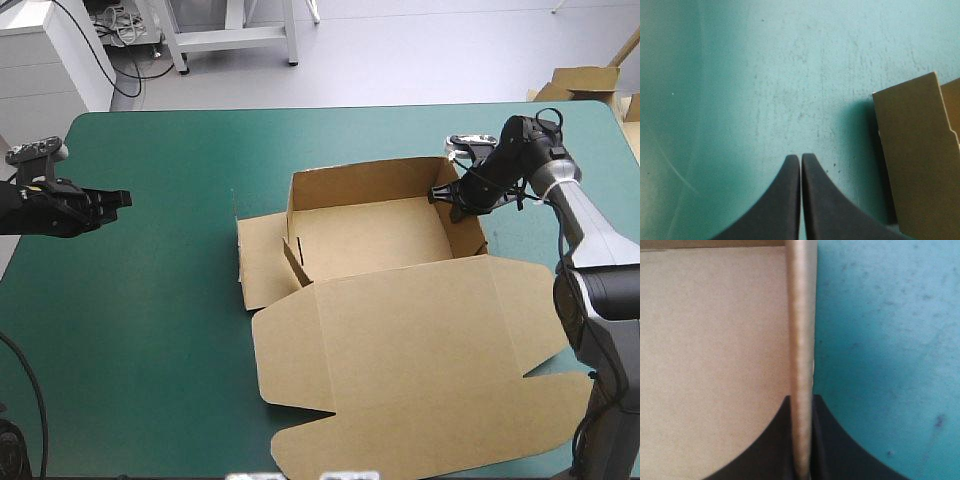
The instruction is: Fold the box
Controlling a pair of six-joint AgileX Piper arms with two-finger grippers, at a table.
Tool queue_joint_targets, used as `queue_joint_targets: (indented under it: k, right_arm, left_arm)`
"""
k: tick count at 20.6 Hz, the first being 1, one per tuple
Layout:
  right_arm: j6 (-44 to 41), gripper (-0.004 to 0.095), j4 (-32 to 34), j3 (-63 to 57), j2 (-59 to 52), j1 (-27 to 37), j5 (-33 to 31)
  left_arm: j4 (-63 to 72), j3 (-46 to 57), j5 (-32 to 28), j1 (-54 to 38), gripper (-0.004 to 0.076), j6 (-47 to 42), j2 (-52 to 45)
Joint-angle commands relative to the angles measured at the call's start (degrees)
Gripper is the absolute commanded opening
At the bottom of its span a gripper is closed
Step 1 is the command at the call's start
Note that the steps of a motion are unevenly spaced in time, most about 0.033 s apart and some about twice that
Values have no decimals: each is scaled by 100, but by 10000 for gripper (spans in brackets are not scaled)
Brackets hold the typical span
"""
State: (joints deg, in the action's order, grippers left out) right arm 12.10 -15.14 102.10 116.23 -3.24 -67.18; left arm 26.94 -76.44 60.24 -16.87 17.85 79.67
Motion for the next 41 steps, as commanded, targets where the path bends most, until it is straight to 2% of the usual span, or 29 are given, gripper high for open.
queue_joint_targets:
  k: [1, 6, 9, 10, 12, 13, 16, 18, 19, 22, 24, 31, 41]
  right_arm:
    - [11, -20, -650, 143, -328, 4, 24]
    - [48, -20, -1295, 143, -660, 4, 24]
    - [48, -21, -1370, 143, -1025, 4, 24]
    - [56, -21, -1370, 143, -1175, 4, 24]
    - [56, -21, -1370, 143, -1407, 4, 24]
    - [56, -21, -1370, 143, -1550, 4, 24]
    - [56, -21, -1384, 143, -1723, 4, 24]
    - [56, -21, -1384, 143, -1827, 4, 24]
    - [56, -21, -1392, 143, -1874, 4, 24]
    - [37, -21, -1424, 143, -2059, 4, 24]
    - [37, -21, -1668, 143, -2112, 4, 24]
    - [96, -19, -1767, 143, -1937, -8, 63]
    - [8, -20, -1384, 132, -1316, -71, 281]
  left_arm:
    - [42, -176, -182, -5, -8, 21, -177]
    - [-107, -176, -159, -5, -8, 21, -177]
    - [-107, -176, -156, -5, -3, 21, -164]
    - [-64, -176, -106, -5, 22, 21, -150]
    - [72, -176, 39, -5, 139, 21, -88]
    - [265, -176, 179, -5, 253, 21, -23]
    - [512, -176, 371, 6, 445, 21, 79]
    - [674, -176, 458, 6, 524, 21, 144]
    - [772, -176, 503, 6, 539, 21, 168]
    - [1637, -176, 898, 6, 540, 39, 414]
    - [2239, -176, 1109, 50, 540, 315, 559]
    - [2956, -176, 1234, 712, 533, 846, 609]
    - [3530, -176, 1283, 741, 533, 1028, 598]
